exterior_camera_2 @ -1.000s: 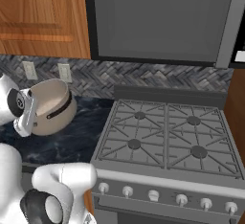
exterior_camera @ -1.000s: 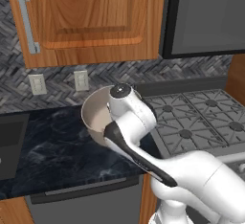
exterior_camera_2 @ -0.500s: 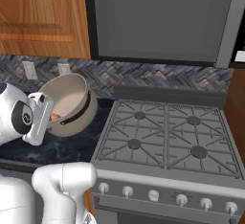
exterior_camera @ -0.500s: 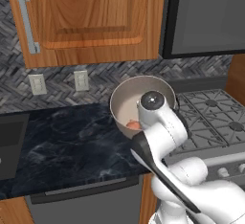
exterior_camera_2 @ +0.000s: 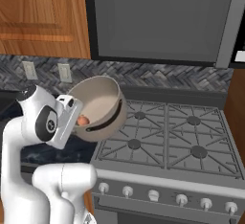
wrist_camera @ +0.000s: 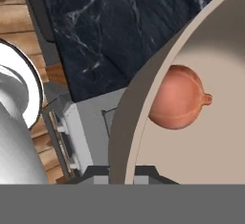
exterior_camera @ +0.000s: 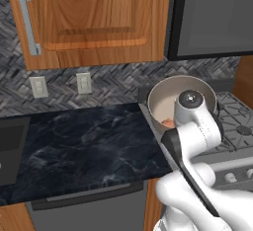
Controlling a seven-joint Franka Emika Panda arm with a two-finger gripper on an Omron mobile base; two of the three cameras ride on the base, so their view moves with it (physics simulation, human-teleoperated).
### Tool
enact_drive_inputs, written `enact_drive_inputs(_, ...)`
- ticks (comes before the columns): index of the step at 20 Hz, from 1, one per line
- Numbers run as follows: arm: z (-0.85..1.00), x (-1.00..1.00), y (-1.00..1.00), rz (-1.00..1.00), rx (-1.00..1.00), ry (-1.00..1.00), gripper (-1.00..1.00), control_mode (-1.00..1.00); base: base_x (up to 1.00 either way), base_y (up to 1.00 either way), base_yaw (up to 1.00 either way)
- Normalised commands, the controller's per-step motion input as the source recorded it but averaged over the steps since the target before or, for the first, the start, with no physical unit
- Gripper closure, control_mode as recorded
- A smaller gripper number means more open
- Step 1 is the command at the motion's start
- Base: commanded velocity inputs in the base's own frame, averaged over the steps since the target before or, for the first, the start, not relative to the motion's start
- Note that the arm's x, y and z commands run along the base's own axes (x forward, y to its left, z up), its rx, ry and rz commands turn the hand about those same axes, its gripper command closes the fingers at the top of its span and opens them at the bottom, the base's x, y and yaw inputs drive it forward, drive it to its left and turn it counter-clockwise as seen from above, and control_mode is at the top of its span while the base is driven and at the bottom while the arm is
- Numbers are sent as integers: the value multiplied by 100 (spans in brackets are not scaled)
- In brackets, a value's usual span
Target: Turn on the sink faucet. Then move the onion from the counter to the sink. Turn off the sink. Move the vegetable from the sink to the pot next to the stove. Finally move the pot to the rear left burner.
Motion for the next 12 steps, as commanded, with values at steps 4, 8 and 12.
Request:
enact_drive_inputs(4, 0, 3, -45, -8, 2, 0, 100, -100, 0, 0, 0)
enact_drive_inputs(8, 0, 21, -44, -5, 3, 0, 100, -100, 0, 0, 0)
enact_drive_inputs(12, 0, 40, -53, -4, 6, 1, 100, -100, 0, 0, 0)
